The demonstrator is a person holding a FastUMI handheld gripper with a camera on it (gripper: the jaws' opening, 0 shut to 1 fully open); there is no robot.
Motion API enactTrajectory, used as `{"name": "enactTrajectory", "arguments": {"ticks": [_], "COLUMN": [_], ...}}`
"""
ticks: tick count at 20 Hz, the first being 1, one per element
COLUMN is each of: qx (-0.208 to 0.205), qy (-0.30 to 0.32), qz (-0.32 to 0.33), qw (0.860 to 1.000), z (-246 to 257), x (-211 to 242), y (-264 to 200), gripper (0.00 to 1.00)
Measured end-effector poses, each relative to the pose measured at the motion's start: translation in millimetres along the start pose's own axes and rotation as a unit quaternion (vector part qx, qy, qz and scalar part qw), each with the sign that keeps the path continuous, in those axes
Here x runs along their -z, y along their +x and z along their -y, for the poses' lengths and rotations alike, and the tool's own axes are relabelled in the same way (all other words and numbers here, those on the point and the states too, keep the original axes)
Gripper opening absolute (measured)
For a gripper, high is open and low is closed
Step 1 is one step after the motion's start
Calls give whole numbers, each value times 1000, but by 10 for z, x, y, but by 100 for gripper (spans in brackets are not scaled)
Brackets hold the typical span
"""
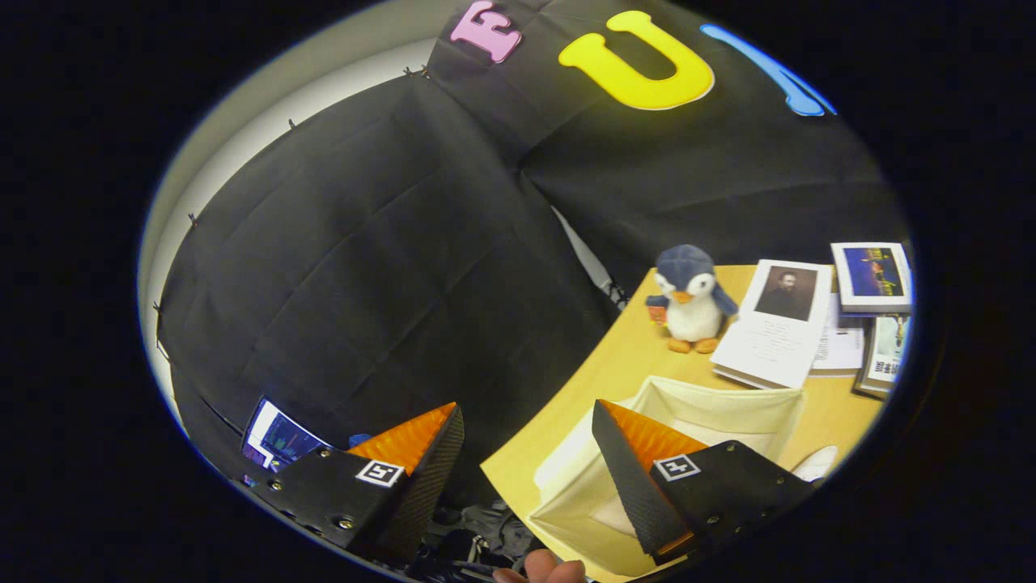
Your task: Open the storage box then place both shoes into the box .Put the left shoe in first, then the right shoe, with the right side of both shoes facing outward in a uniform manner.
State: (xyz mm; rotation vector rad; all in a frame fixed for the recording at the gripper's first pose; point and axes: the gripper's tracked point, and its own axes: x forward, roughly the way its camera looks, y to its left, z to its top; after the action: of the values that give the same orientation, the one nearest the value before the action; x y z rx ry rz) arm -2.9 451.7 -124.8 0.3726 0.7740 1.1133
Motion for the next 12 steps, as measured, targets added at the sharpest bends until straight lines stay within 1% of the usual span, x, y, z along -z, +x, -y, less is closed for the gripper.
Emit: {"name": "enactTrajectory", "arguments": {"ticks": [2, 4, 6, 7, 9, 12], "qx": [53, 114, 169, 190, 218, 247], "qy": [-1, 2, -2, 2, 11, 28], "qz": [10, 9, -20, -38, -55, -65], "qw": [999, 993, 985, 981, 974, 966], "z": [490, 1011, 1501, 1665, 1875, 2075], "x": [127, 330, 692, 894, 1149, 1451], "y": [-367, -743, -1047, -1177, -1392, -1598], "gripper": [97, 96, 96, 96, 96, 96]}}
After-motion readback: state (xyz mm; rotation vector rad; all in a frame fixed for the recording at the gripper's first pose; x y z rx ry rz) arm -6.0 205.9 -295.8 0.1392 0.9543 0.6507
